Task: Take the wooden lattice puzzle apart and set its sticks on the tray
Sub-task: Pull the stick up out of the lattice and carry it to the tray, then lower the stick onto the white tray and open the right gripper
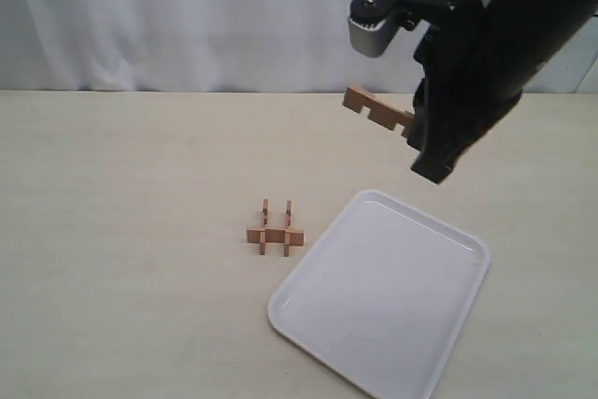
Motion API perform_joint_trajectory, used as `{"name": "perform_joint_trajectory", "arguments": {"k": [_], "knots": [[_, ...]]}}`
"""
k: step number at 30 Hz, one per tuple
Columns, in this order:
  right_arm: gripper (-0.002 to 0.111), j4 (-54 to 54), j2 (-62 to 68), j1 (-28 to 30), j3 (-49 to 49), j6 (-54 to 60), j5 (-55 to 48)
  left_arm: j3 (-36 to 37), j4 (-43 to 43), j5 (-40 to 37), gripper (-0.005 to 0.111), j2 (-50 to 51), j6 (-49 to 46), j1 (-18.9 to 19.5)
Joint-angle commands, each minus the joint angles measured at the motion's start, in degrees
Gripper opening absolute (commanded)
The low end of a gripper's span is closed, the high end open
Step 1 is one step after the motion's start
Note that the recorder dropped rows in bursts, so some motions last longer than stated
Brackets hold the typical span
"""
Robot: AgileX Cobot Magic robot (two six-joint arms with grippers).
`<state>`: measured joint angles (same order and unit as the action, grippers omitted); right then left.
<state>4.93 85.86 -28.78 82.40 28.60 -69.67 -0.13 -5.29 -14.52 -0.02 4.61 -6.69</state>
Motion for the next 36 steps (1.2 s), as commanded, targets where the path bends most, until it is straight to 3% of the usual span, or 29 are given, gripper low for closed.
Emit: {"name": "perform_joint_trajectory", "arguments": {"k": [1,7,19,36], "knots": [[0.004,2.78,-2.80,0.83,-5.40,-1.07,-0.29,0.13,-0.08,0.66,0.000,0.02,0.18,0.06],[0.004,2.20,-2.93,4.75,-12.30,-1.21,0.21,0.13,-0.08,0.66,0.000,0.02,0.18,0.06],[0.004,1.66,-0.72,6.91,-25.42,-1.21,20.13,0.13,-0.08,0.66,0.000,0.02,0.18,0.06],[0.004,1.74,18.72,7.76,-25.66,-12.22,31.38,0.13,-0.08,0.66,0.000,0.02,0.18,0.06]]}}
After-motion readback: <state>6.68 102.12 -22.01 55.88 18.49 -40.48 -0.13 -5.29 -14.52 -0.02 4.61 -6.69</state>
